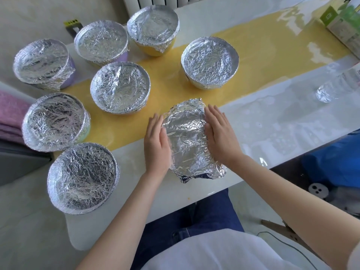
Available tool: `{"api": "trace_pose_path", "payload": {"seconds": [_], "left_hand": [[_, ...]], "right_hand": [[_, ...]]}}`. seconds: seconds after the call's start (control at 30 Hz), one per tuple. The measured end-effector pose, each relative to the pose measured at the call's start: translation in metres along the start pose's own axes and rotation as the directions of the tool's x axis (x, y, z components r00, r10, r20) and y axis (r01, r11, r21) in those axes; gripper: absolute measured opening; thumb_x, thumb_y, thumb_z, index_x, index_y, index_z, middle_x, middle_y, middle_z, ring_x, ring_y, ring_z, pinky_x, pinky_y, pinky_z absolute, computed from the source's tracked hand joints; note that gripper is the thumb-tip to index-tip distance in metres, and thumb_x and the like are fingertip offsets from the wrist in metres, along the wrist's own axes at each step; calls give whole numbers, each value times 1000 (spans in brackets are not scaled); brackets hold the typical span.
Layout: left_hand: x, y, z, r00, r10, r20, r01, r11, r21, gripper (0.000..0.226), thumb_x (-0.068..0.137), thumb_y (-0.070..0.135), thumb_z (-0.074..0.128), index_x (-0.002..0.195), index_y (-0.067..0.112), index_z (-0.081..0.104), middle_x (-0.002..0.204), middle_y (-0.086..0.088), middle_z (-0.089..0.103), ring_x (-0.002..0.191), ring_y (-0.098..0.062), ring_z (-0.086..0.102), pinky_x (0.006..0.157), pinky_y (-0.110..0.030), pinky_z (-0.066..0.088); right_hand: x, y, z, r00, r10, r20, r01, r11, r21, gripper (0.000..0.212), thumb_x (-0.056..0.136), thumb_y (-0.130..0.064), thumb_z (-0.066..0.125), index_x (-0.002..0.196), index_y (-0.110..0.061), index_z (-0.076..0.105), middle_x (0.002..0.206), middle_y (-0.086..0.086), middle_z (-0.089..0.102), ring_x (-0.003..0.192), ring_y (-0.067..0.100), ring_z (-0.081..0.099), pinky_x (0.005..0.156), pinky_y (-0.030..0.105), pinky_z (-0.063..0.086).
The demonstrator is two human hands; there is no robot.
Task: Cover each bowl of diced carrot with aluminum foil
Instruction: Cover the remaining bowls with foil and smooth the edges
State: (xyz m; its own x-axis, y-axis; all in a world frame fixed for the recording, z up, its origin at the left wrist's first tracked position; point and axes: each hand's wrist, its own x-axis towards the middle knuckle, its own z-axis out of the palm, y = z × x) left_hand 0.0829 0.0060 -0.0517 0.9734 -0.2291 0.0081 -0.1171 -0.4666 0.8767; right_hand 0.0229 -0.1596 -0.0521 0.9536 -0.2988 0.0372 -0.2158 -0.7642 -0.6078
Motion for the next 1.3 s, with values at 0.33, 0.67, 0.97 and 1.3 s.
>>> {"api": "trace_pose_path", "payload": {"seconds": [0.33, 0.67, 0.97, 1.3], "left_hand": [[40, 2, 0, 961, 144, 235, -177, 976, 126, 30, 97, 5, 43, 120, 5, 61, 124, -8, 61, 118, -18, 53, 98, -10, 33], [46, -1, -1, 981, -50, 188, 53, 999, -6, 26, 97, 13, 47, 113, 17, 67, 42, 17, 45, 42, -5, 31, 48, -14, 27], [45, 4, -2, 981, -70, 181, 79, 996, -44, 24, 96, 10, 49, 111, 10, 68, 77, 2, 63, 52, 5, 47, 61, -7, 34], [42, 9, -3, 976, -134, 174, 157, 980, -123, 28, 100, 10, 40, 116, 7, 62, 93, 7, 70, 80, -11, 59, 67, -12, 44]], "right_hand": [[52, -4, -8, 982, -41, 184, 19, 992, 122, 33, 101, -18, 36, 126, -10, 56, 127, 8, 59, 115, 27, 55, 93, 28, 39], [52, -3, -4, 973, 71, 218, -112, 977, 179, 30, 101, -21, 37, 119, -17, 61, 48, -10, 48, 44, 2, 48, 60, 27, 42], [54, -4, -2, 975, 52, 217, -84, 987, 141, 28, 101, -20, 37, 112, -10, 61, 48, -10, 47, 54, 17, 50, 65, 30, 42], [61, -7, -16, 945, -31, 326, 23, 999, 29, 30, 101, -20, 36, 122, -13, 56, 72, 2, 65, 67, 20, 58, 80, 36, 48]]}}
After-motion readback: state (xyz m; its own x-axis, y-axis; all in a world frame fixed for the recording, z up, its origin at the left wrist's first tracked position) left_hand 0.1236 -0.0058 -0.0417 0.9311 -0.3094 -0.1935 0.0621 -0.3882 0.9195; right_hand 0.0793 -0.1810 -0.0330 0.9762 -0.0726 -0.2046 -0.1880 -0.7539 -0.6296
